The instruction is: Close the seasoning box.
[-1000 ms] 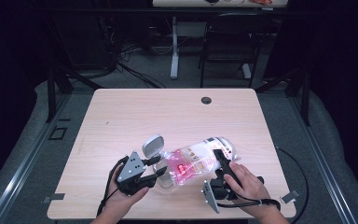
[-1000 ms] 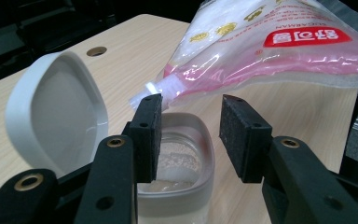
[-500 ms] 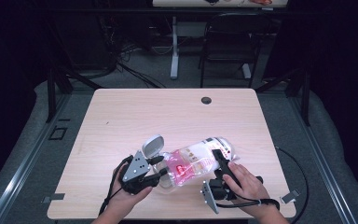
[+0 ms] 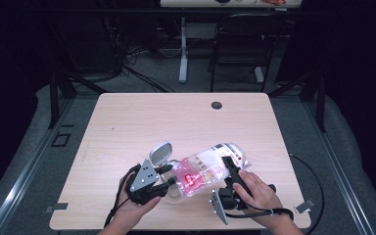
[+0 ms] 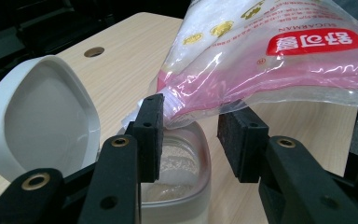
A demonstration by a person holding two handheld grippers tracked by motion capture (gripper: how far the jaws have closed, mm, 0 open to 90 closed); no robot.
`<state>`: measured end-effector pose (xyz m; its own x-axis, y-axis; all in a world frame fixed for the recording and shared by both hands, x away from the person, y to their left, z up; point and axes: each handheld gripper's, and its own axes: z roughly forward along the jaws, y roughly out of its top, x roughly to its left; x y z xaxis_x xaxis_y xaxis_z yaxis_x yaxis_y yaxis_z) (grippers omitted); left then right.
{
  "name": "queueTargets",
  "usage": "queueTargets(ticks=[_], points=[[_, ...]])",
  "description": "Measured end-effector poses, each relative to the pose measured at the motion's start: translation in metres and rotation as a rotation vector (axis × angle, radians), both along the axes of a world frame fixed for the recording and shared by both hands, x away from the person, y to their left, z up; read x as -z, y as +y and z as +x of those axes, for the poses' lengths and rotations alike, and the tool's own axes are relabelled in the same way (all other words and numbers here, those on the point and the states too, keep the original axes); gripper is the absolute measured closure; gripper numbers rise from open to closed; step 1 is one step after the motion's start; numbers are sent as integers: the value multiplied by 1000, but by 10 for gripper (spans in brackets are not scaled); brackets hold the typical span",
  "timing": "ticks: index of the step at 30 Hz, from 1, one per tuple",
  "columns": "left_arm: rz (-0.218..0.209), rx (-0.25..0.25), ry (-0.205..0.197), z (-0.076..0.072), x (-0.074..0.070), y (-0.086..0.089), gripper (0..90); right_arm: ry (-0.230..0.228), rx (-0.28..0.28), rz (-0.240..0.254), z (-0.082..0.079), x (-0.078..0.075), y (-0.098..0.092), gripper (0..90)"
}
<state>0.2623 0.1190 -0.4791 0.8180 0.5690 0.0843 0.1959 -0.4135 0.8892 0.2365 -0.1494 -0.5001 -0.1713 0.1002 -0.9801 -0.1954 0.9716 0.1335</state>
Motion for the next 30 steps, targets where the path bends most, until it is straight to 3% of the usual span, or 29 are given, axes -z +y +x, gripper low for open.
queueTargets(ticks=[24, 30], points=[[2, -9, 15, 0, 7, -2, 613, -18, 0, -12, 0, -3, 4, 587], [1, -12, 15, 1, 8, -2, 613, -24, 10, -35, -2, -5, 5, 588]])
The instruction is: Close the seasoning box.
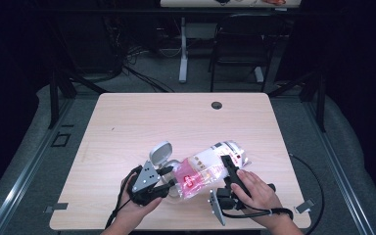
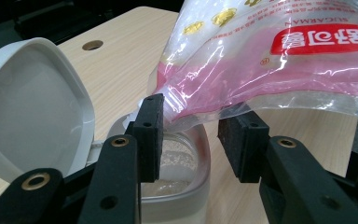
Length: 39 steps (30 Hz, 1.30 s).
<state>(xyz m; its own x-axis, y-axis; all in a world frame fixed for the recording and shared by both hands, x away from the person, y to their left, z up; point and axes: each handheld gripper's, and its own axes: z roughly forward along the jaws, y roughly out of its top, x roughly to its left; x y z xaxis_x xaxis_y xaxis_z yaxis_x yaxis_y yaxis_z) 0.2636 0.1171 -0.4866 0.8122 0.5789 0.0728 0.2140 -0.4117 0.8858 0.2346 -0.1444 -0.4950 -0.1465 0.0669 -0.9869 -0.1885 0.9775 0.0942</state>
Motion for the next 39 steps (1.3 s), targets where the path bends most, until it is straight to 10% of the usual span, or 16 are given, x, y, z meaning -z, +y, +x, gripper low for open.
queueTargets(ticks=[39], points=[[-8, 5, 21, 2, 2, 0, 613, -26, -13, -73, -3, -10, 4, 593]])
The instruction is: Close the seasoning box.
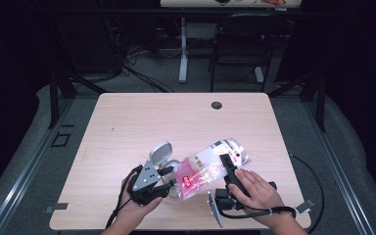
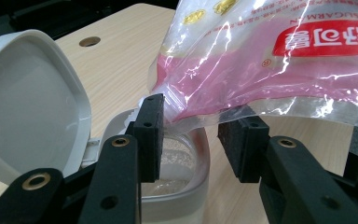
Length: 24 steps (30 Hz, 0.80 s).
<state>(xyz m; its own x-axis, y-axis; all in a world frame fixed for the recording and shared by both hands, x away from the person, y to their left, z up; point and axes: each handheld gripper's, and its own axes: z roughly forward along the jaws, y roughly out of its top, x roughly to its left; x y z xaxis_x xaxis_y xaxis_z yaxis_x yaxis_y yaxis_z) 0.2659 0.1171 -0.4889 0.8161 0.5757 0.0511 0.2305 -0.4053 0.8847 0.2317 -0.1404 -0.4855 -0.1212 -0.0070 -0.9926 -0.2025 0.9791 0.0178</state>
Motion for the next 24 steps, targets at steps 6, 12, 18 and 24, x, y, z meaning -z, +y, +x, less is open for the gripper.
queueTargets(ticks=[6, 12, 18, 24], points=[[1, -1, 7, 1, 1, 0, 613, 6, -5, -18, 0, -1, 1, 594], [-3, 0, 7, 1, 1, 1, 613, 5, -6, -37, 0, -4, 1, 596], [-7, 0, 10, 1, 1, 1, 614, 2, -16, -53, 0, -7, 2, 598], [-14, 0, 16, 2, 1, 1, 614, 3, -12, -64, 0, -9, 3, 601]])
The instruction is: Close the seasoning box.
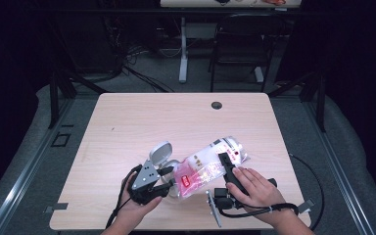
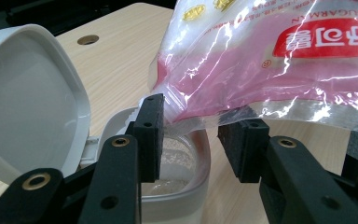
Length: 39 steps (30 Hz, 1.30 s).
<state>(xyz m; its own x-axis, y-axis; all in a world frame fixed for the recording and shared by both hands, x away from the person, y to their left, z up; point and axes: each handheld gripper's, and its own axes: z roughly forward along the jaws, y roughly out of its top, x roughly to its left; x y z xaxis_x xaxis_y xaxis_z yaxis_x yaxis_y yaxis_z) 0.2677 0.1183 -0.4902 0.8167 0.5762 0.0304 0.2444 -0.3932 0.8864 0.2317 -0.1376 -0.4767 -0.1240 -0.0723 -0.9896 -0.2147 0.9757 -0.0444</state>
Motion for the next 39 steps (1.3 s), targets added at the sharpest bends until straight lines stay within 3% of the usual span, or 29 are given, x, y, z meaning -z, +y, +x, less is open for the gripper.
queueTargets(ticks=[17, 39], points=[[3, 1, 4, -1, 1, 0, 615, -6, -12, -26, -2, -4, 1, 607], [-8, -1, 16, 0, 2, 1, 626, -13, -26, -27, -2, -6, 4, 613]])
